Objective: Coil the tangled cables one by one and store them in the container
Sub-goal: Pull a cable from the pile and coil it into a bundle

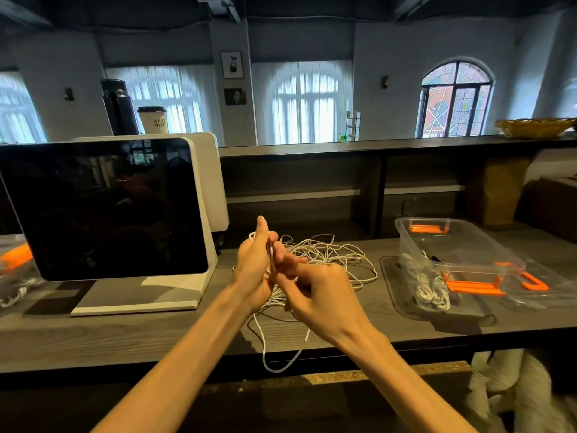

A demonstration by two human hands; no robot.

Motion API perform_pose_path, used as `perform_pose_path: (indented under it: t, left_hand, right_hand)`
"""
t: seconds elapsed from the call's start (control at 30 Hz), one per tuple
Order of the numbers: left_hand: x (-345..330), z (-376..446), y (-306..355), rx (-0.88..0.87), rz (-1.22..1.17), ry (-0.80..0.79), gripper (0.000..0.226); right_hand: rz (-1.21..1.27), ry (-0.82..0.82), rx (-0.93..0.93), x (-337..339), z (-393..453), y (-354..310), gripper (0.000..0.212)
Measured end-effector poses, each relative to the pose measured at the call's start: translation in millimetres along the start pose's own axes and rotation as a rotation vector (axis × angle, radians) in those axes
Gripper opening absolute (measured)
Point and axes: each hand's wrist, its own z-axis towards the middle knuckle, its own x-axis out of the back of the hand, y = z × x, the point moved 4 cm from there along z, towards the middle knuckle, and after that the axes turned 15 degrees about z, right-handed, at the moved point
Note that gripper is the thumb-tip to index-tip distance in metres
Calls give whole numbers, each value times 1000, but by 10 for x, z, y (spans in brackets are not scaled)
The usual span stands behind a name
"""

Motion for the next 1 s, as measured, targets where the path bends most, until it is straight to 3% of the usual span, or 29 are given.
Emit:
perform_pose_path:
  t: [0.1, 0.2, 0.3, 0.43, 0.63, 0.8, 0.9, 1.0]
  left_hand:
    - [134, 27, 89, -34, 71, 44, 38]
    - [229, 52, 130, -62, 261, 63, 40]
    - [175, 15, 94, -42, 426, 16, 45]
    - [156, -6, 50, -26, 531, -55, 47]
    - [79, -71, 63, 23, 543, -233, 60]
    - [-14, -177, 29, 124, 435, -527, 84]
    - [-39, -234, 13, 149, 372, -638, 77]
    - [-12, -247, 13, 96, 416, -734, 50]
  right_hand:
    - [23, -61, -28, 84, -32, 15, 30]
    - [236, -50, -50, 192, -37, -3, 17]
    - [362, -129, -25, 201, -4, -140, 8]
    - [450, -233, -33, 217, 59, -229, 11]
    - [309, -134, 12, 222, 159, -199, 15]
    - [199, 34, 88, 252, 249, -201, 15]
    - [137, 122, 91, 300, 273, -167, 18]
    - [182, 127, 16, 356, 302, -87, 17]
